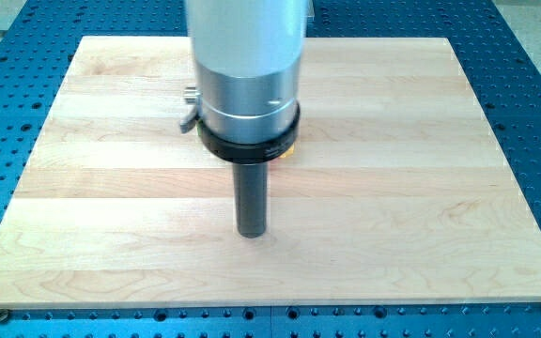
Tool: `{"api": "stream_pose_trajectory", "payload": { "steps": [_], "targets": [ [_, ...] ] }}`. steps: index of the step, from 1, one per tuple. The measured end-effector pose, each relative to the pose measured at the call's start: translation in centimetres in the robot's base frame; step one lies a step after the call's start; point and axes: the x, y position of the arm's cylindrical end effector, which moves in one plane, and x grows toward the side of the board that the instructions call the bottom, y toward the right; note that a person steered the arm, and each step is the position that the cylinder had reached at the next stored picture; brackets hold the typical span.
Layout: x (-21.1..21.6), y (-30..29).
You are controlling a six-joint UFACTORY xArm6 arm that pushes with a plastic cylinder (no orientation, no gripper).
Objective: Separate the blue cube from the yellow heart
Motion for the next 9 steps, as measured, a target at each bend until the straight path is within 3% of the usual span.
{"api": "stream_pose_trajectory", "payload": {
  "steps": [2, 3, 4, 5, 9],
  "targets": [
    [-5.1, 1.7],
    [-5.9, 7.7],
    [-13.2, 7.4],
    [-15.7, 4.3],
    [-21.0, 2.1]
  ]
}}
